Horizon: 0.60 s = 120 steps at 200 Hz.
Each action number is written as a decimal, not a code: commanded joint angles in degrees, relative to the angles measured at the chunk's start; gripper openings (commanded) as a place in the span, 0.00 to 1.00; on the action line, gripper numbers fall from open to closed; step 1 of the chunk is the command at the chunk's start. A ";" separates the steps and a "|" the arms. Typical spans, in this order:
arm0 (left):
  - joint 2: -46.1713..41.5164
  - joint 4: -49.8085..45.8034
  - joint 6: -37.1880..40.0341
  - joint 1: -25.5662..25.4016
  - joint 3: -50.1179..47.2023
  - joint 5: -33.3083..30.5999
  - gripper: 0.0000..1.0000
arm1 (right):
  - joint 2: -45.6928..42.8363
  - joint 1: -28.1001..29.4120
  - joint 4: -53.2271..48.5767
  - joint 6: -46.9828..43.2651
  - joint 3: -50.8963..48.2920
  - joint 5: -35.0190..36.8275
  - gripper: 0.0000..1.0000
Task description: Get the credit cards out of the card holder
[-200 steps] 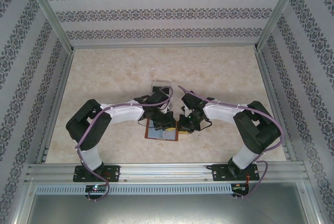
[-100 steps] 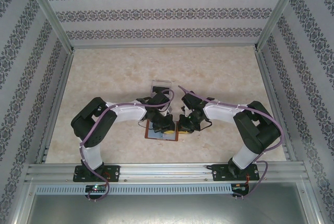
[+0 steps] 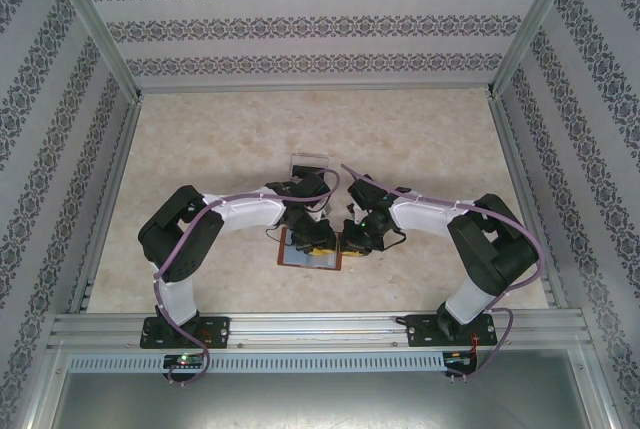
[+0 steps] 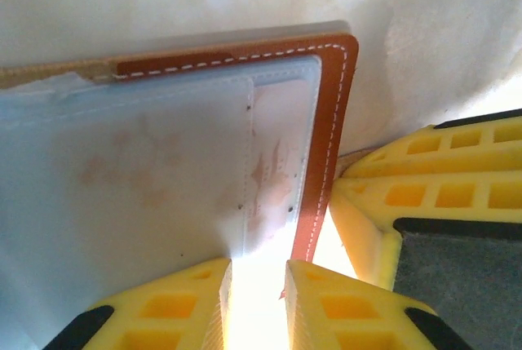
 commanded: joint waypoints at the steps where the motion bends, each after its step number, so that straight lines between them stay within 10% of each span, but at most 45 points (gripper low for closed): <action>1: 1.14 -7.14 2.77 -0.88 1.44 -4.22 0.25 | 1.63 1.23 -0.31 0.19 -2.31 3.07 0.17; 120: 1.30 -18.57 5.24 -2.31 8.00 -13.15 0.32 | 1.58 1.41 -0.66 -0.27 -1.79 2.64 0.17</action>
